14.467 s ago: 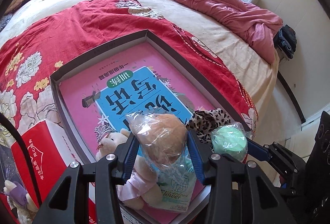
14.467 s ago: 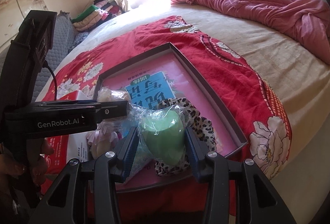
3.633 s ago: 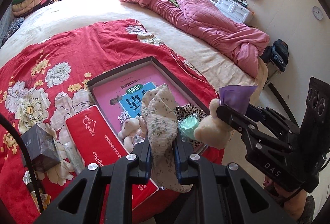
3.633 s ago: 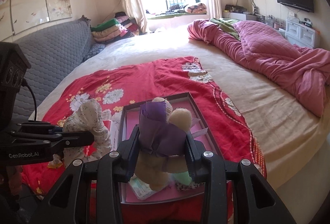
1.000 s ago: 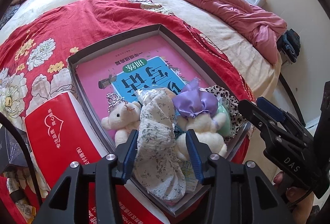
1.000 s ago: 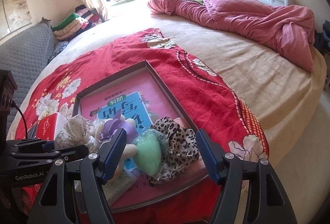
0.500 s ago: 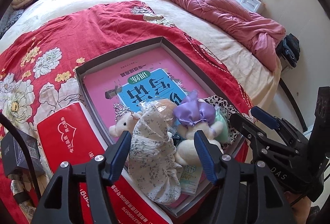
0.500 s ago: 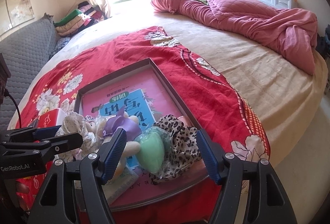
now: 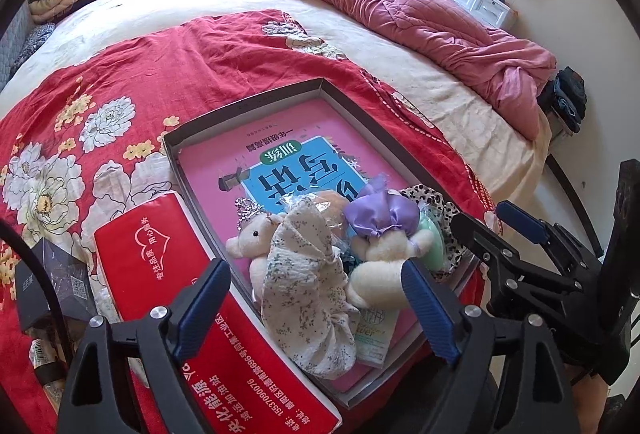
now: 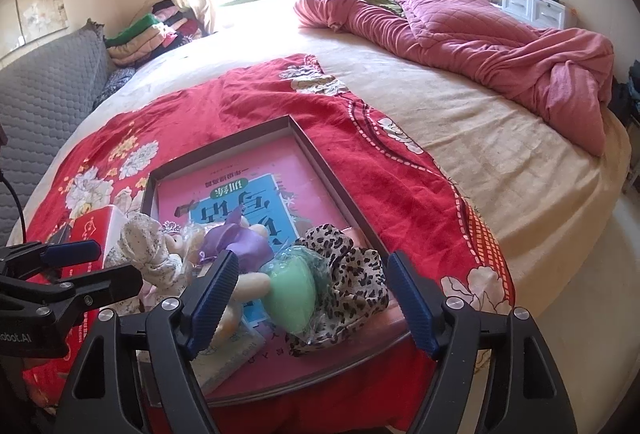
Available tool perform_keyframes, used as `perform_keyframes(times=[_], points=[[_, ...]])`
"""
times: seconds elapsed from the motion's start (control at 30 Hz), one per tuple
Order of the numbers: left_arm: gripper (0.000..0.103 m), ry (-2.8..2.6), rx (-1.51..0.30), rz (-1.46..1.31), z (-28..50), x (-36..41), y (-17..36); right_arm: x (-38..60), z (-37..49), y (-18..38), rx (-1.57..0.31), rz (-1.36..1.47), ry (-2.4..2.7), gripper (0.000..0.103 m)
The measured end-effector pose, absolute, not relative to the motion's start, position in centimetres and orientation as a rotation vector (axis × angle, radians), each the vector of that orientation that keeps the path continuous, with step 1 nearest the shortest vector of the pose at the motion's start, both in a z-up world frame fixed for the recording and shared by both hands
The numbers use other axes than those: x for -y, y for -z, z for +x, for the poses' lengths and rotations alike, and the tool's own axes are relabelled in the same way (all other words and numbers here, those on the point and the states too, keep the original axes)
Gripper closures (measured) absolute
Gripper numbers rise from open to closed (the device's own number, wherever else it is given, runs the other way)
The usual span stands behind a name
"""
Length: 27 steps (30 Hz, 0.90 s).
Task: Organize soft objects
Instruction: 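Withdraw both open tools from the box lid back toward the item pile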
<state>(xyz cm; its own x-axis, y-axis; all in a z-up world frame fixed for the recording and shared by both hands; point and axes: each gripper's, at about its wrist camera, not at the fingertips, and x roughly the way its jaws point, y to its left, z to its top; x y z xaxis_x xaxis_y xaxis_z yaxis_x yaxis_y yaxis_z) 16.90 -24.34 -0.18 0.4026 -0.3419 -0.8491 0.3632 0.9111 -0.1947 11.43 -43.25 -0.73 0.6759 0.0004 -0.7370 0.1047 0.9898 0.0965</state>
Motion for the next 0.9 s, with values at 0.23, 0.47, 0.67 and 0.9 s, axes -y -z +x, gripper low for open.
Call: perform_keyframes(times=[0.23,0.47,0.67,0.9], points=[[0.015,0.411,-1.061,0.03,16.4,23.6,-0.5,43.4,11.1,0.1,-0.817,0.133,0.08,0.025],[0.015,0.392,-1.052,0.04,15.4,22.7,-1.2,42.9,10.7,-0.9,-0.799,0.116,0.079,0.025],[0.015,0.379,-1.034,0.051,14.5,21.9,-2.0,42.0,10.6,-1.9,-0.784,0.095,0.074,0.025],[0.015,0.364,-1.025,0.022,13.3,20.0,-2.8,40.5,9.9,-3.5,-0.742,0.053,0.055,0.025]])
